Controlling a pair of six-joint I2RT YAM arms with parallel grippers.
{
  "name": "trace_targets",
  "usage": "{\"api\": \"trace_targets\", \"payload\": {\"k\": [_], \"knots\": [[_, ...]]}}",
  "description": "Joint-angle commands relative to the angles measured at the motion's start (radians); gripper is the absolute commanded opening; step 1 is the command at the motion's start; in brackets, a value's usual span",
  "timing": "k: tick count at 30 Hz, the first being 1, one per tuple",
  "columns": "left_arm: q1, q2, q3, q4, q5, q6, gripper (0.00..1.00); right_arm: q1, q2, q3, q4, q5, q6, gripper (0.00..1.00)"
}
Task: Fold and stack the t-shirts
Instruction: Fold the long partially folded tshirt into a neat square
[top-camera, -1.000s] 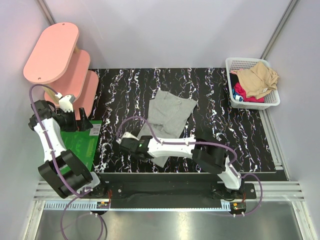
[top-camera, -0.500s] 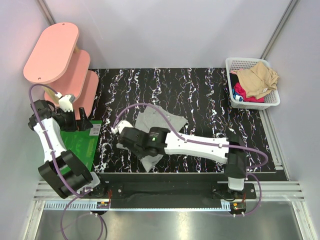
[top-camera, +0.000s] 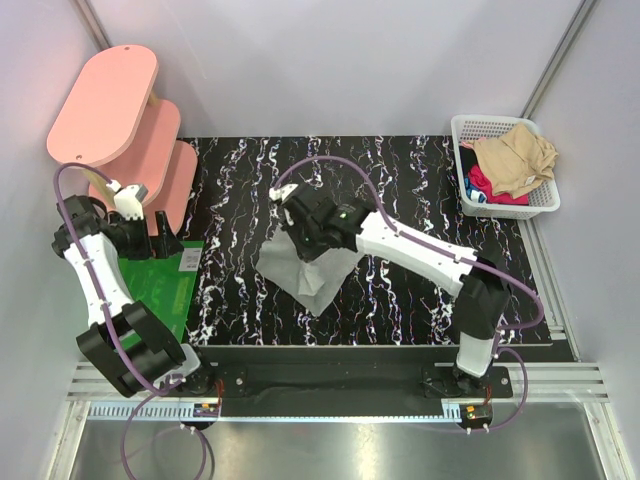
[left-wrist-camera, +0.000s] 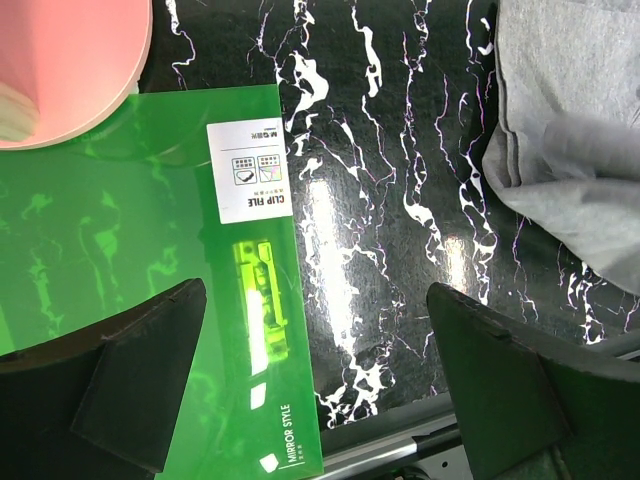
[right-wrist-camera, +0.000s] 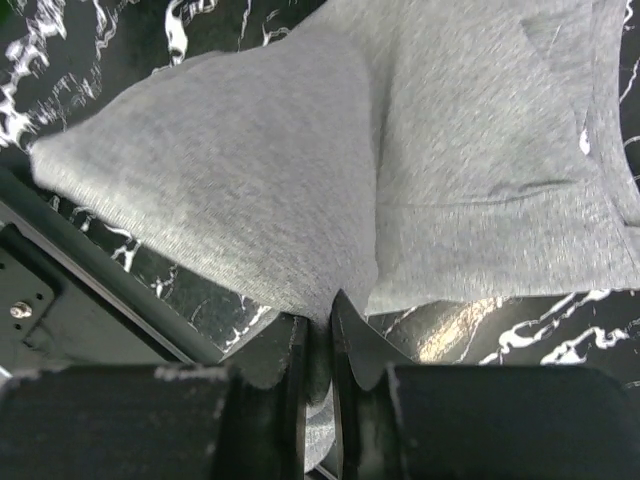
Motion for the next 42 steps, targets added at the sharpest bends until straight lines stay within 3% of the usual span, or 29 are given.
{"api": "trace_targets", "payload": {"k": [1,12,19,22,23,31,33,36,39,40,42], "knots": [[0.0,-0.008,0.045,0.005,0.032,0.007,0.99,-0.057,-0.013,0.01,0.095,-0.132,-0.021,0.15],[-0.005,-0.021,0.036,-0.03,0.028,0.056,0.99,-0.299,0.12,-0.003,0.155,-0.367,0.023,0.17],[-0.063,-0.04,0.044,-0.158,0.019,0.188,0.99,-0.405,0.228,0.045,0.155,-0.465,0.022,0.18],[-0.086,-0.06,0.034,-0.187,0.014,0.223,0.99,-0.439,0.271,0.08,0.135,-0.47,0.009,0.29],[-0.091,-0.063,0.033,-0.197,0.016,0.233,0.99,-0.447,0.284,0.094,0.13,-0.461,0.005,0.45],[-0.189,-0.108,0.017,-0.273,0.034,0.253,0.99,-0.508,0.361,0.269,0.035,-0.265,-0.031,0.86],[-0.288,-0.137,0.016,-0.276,0.037,0.236,0.99,-0.524,0.398,0.35,-0.023,-0.188,-0.012,0.91],[-0.444,-0.177,0.016,-0.238,0.028,0.159,0.99,-0.551,0.423,0.463,-0.123,-0.16,0.053,0.9],[-0.523,-0.189,0.01,-0.141,0.084,0.069,0.99,-0.554,0.316,0.39,-0.041,-0.429,0.158,0.83],[-0.531,-0.189,0.002,-0.086,0.106,0.028,0.99,-0.553,0.242,0.293,0.008,-0.597,0.196,0.8],[-0.555,-0.173,-0.001,-0.038,0.134,-0.013,0.99,-0.539,0.164,0.196,0.125,-0.689,0.293,0.79]]}}
